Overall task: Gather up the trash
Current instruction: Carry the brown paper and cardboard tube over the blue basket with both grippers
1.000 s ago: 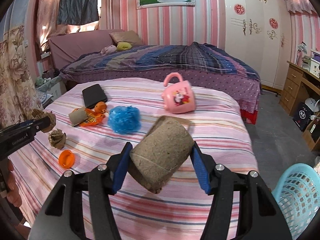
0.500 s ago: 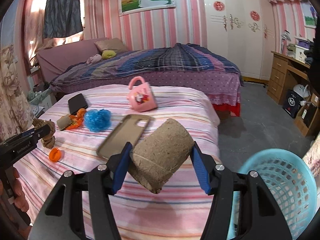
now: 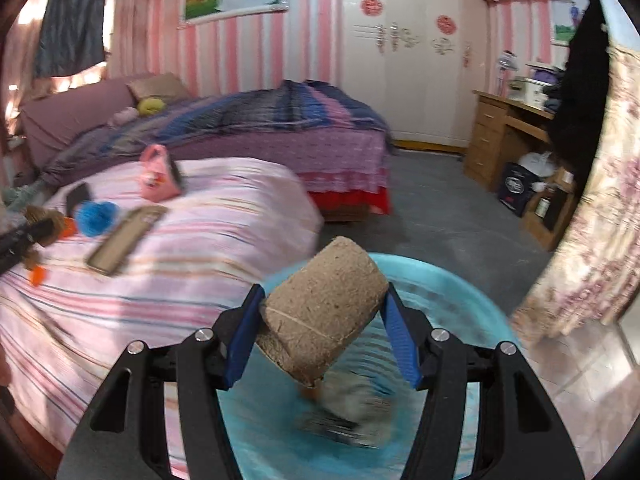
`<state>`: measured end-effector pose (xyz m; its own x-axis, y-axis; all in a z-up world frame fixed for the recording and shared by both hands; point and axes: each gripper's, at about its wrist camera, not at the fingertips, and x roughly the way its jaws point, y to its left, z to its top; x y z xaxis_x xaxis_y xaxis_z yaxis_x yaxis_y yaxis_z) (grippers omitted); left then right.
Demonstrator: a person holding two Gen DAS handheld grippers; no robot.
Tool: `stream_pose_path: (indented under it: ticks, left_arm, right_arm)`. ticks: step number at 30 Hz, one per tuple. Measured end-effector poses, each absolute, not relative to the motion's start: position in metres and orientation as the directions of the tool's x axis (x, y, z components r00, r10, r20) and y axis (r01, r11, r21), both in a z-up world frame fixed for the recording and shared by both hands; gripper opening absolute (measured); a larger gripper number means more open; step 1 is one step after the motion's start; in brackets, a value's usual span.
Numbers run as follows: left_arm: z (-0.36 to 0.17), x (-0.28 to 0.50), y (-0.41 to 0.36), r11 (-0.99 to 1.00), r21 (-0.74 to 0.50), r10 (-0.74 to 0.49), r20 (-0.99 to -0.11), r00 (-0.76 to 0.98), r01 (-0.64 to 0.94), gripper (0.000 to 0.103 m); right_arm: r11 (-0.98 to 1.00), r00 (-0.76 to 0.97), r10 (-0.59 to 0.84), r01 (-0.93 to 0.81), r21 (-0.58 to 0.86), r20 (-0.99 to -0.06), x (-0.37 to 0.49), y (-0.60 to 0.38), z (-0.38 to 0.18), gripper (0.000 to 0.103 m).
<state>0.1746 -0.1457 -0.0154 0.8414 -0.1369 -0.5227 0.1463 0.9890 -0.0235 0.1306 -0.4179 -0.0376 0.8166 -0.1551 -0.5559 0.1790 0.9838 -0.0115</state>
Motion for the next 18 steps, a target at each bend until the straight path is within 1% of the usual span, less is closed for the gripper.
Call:
stream_pose_path:
  ticks: [3,4,8,11,13,18]
  left_arm:
    - [-0.021,0.169,-0.172,0.979,-0.045,-0.191,-0.521,0.832,0.197,0.038]
    - [-0.025,0.168,-0.186,0.973,-0.056,-0.220,-0.526,0.821,0.225,0.038]
    - [-0.038,0.167,-0.227,0.957,-0.055,-0.266,-0.558,0.786,0.285,0.038]
    - [-0.042,0.165,-0.254,0.941,-0.074,-0.314,-0.560,0.767,0.331,0.038]
    - [-0.043,0.163,-0.272,0.927,-0.078,-0.345,-0.561,0.753,0.366,0.038]
    - [-0.043,0.161,-0.306,0.903,-0.066,-0.383,-0.568,0.729,0.424,0.039]
  right_arm:
    - [0.978,0.812,-0.180,0.208,-0.013,-0.555,0.123,-0.442,-0.039,0.059]
    - [0.974,0.809,-0.203,0.224,-0.030,-0.552,0.120,-0.454,-0.040,0.059]
    - [0.971,0.797,-0.229,0.225,-0.078,-0.559,0.118,-0.471,-0.046,0.059]
    - [0.969,0.790,-0.246,0.221,-0.114,-0.562,0.115,-0.479,-0.050,0.059]
    - [0.967,0.788,-0.252,0.229,-0.113,-0.561,0.112,-0.487,-0.052,0.059]
    - [0.961,0.793,-0.256,0.270,-0.059,-0.552,0.104,-0.504,-0.056,0.059]
